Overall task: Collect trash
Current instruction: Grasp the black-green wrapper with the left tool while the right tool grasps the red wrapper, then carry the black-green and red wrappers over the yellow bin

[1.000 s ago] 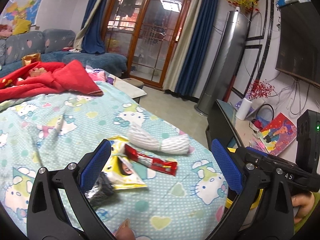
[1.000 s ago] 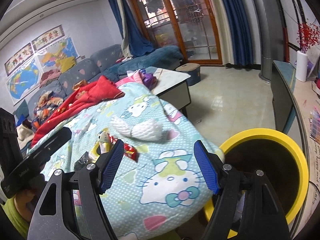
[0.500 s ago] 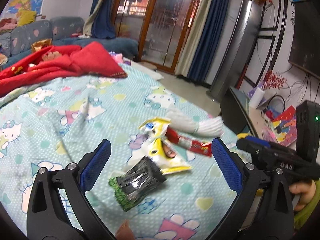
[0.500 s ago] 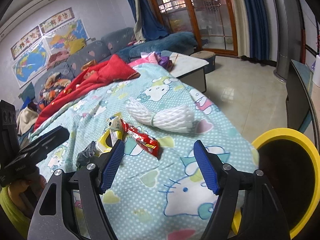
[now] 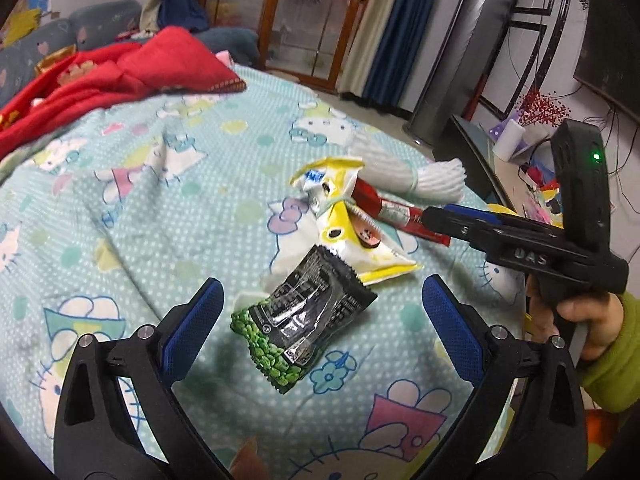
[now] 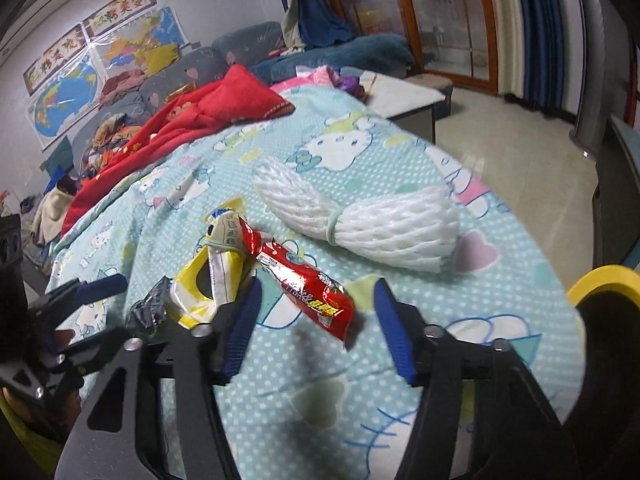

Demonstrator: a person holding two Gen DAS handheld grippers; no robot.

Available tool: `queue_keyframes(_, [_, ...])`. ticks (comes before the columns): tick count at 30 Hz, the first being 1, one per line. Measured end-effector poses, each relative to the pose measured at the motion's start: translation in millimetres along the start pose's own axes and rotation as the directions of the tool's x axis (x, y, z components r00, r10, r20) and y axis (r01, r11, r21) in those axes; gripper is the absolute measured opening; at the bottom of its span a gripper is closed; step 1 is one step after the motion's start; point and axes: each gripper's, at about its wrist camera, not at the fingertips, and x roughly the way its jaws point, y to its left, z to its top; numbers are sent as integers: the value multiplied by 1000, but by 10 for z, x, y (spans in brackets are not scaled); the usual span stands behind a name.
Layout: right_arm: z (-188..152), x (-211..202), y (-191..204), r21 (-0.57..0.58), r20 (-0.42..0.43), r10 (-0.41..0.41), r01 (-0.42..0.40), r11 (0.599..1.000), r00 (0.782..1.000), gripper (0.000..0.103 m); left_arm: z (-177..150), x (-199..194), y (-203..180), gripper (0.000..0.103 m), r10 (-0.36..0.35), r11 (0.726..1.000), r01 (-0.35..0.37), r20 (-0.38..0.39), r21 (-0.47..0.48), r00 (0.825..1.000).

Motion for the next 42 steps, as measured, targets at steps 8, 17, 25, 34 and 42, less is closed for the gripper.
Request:
queue_keyframes(8, [-63, 52, -73, 28, -35, 27, -26, 999, 999, 14, -74, 69, 27, 67, 3, 1000, -3, -66, 6, 998])
queue_keyframes(17, [-132, -148, -106, 40, -36, 68, -67, 997, 997, 10, -163, 24, 17, 46, 37, 998, -32, -77, 53, 996])
queue_keyframes(25, [-187, -395, -70, 25, -17, 94, -94, 995, 995, 10, -161, -113, 3, 30, 39, 997, -37, -34, 63, 999])
queue_keyframes(34, [-147, -655, -66, 28, 39, 102, -103, 994, 994, 10, 7, -393, -119, 22, -31, 999, 29, 103, 19, 994])
queue_keyframes(42, [-124, -956, -235, 59, 115, 57, -64, 996, 992, 10, 178, -476, -500, 22, -106, 993, 95, 185, 67, 977])
